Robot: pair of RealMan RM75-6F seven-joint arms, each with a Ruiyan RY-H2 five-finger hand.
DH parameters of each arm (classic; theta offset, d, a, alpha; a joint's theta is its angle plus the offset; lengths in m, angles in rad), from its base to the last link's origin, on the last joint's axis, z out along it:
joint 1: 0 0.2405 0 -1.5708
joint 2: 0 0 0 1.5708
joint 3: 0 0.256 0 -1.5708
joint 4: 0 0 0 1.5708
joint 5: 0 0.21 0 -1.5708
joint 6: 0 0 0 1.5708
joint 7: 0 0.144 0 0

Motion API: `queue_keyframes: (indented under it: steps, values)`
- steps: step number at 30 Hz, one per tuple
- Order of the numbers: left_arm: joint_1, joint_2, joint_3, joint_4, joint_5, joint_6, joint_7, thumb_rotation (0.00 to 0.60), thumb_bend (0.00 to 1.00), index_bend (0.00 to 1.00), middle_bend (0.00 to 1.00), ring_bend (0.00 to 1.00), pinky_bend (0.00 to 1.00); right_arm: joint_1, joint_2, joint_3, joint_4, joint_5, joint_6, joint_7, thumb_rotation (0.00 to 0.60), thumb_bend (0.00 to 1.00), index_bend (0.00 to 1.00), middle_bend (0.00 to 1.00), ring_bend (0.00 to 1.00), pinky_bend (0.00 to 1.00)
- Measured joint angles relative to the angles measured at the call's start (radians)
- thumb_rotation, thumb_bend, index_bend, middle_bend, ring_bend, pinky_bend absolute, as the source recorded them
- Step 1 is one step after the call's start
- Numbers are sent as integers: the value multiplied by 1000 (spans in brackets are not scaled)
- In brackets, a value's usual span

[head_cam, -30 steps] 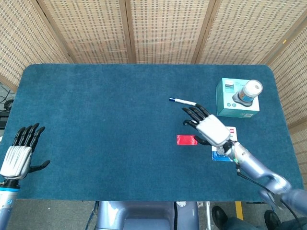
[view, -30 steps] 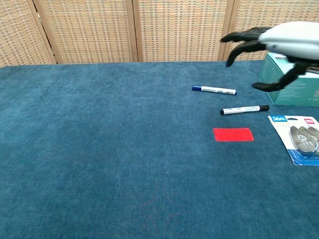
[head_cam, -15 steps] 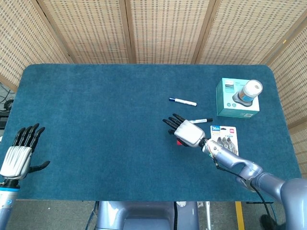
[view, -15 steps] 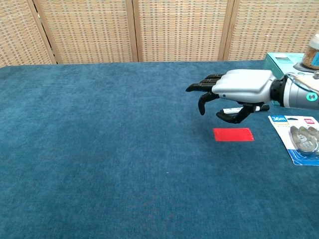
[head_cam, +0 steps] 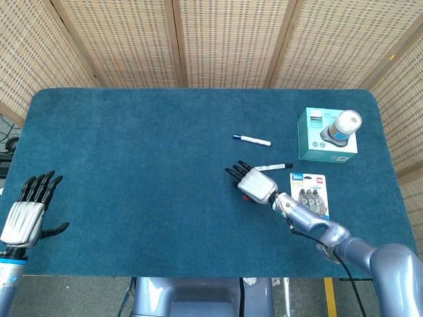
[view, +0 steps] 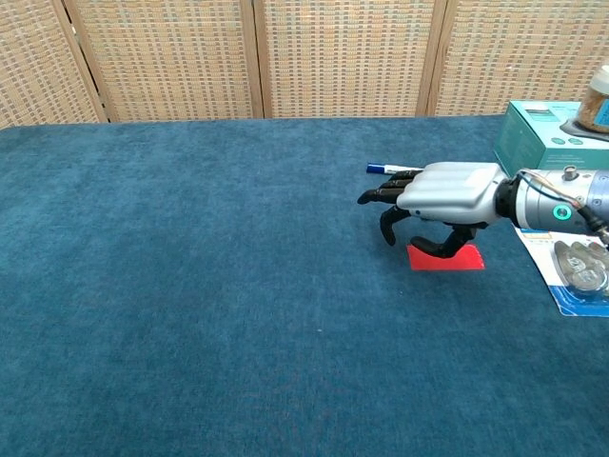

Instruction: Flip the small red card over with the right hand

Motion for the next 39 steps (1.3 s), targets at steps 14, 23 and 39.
queue_keyframes:
  steps: [14, 23, 39]
  values:
    - [-2, 1, 1, -5, -5, -6, 2, 600, 19, 0, 0, 0, 0, 3, -18, -38, 32, 37, 0, -13, 600, 678, 390, 0, 0, 0]
    - [-2, 1, 1, -5, -5, -6, 1, 600, 19, 0, 0, 0, 0, -3, -6, -72, 38, 37, 6, -21, 600, 727, 438, 0, 0, 0]
    - [-2, 0, 1, -7, -7, -7, 2, 600, 19, 0, 0, 0, 0, -54, 146, -77, -75, 27, 172, -43, 600, 539, 193, 0, 0, 0]
